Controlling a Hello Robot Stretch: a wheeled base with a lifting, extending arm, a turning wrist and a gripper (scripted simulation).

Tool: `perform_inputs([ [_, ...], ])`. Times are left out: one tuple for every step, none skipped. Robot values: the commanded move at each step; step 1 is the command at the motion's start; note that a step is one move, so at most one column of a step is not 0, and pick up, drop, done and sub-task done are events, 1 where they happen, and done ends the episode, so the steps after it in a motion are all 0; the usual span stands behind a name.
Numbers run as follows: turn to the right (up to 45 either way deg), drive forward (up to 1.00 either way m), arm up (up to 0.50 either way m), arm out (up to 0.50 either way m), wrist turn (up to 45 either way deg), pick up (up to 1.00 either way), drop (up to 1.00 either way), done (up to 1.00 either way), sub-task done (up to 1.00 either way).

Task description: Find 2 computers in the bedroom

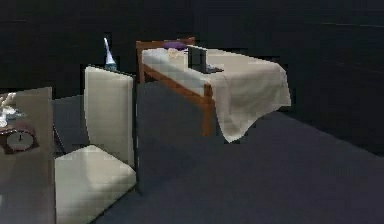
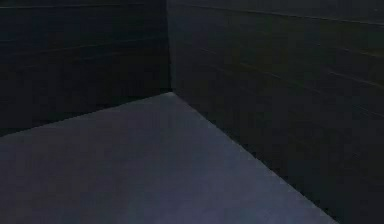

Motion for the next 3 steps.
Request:
perform_inputs([
  [-18.0, 0.00, 0.00, 0.00, 0.0, 0.00, 0.00, 0.00, 0.00],
  [0.0, 0.90, 0.00, 0.00, 0.0, 0.00, 0.00, 0.00, 0.00],
  [-45.0, 0.00, 0.00, 0.00, 0.0, 0.00, 0.00, 0.00, 0.00],
])
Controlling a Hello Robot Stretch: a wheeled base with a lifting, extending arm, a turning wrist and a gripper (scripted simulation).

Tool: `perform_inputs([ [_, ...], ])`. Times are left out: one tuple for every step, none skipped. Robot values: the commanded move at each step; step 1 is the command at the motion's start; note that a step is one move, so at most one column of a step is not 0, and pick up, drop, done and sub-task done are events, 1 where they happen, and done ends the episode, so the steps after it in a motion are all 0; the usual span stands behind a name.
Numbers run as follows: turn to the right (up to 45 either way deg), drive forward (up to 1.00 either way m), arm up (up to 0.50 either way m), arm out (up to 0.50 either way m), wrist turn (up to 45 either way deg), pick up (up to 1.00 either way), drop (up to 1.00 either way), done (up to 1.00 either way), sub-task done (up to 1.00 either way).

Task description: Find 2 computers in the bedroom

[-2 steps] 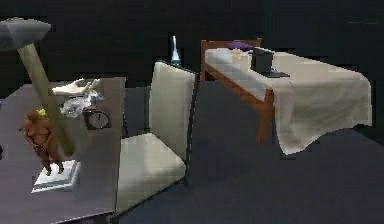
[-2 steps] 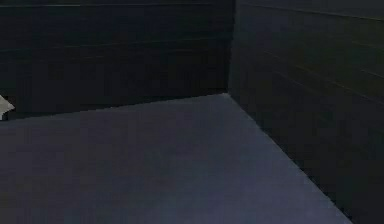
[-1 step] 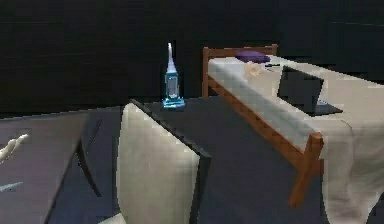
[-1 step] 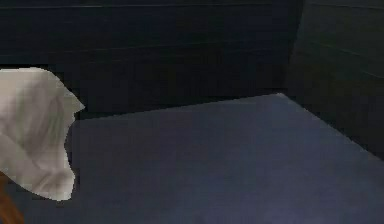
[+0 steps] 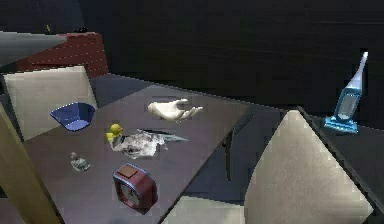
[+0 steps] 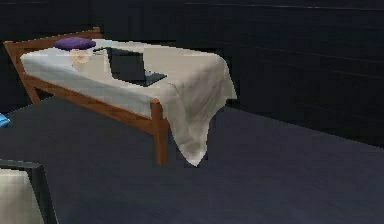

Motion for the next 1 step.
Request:
perform_inputs([
  [0.0, 0.00, 0.00, 0.00, 0.0, 0.00, 0.00, 0.00, 1.00],
])
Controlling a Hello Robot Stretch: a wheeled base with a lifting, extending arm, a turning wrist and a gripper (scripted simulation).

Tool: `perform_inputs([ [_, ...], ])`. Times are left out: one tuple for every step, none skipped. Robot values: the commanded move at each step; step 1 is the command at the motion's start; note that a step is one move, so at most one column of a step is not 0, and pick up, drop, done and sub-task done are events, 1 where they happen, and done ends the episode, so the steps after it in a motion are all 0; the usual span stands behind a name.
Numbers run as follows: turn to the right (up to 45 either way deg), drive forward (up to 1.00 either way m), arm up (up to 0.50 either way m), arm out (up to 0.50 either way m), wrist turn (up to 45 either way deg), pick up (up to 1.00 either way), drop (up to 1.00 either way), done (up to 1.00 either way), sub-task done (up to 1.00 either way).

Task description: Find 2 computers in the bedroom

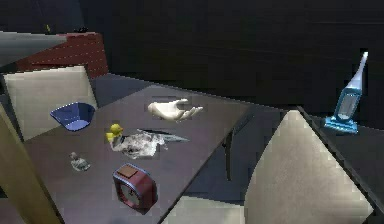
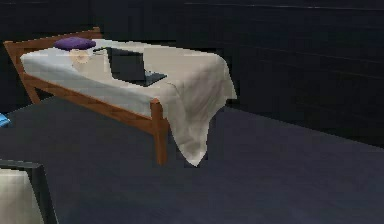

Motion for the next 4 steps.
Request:
perform_inputs([
  [45.0, 0.00, 0.00, 0.00, 0.0, 0.00, 0.00, 0.00, 0.00],
  [45.0, 0.00, 0.00, 0.00, 0.0, 0.00, 0.00, 0.00, 0.00],
  [45.0, 0.00, 0.00, 0.00, 0.0, 0.00, 0.00, 0.00, 0.00],
  [27.0, 0.00, 0.00, 0.00, 0.0, 0.00, 0.00, 0.00, 0.00],
])
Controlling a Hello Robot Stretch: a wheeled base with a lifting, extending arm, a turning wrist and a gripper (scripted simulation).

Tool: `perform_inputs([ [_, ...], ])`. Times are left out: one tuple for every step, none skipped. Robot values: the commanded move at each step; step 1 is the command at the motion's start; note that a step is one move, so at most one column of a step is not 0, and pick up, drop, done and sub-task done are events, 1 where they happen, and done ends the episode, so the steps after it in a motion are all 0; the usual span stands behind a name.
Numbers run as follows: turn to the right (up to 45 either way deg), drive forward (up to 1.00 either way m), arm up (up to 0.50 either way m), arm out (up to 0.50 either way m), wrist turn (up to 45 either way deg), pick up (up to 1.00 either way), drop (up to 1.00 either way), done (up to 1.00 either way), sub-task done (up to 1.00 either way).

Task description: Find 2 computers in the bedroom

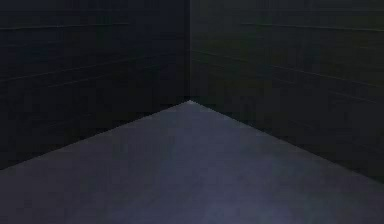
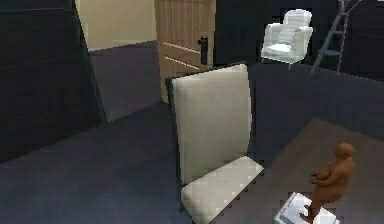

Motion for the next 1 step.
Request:
perform_inputs([
  [0.0, 0.20, 0.00, 0.00, 0.0, 0.00, 0.00, 0.00, 0.00],
])
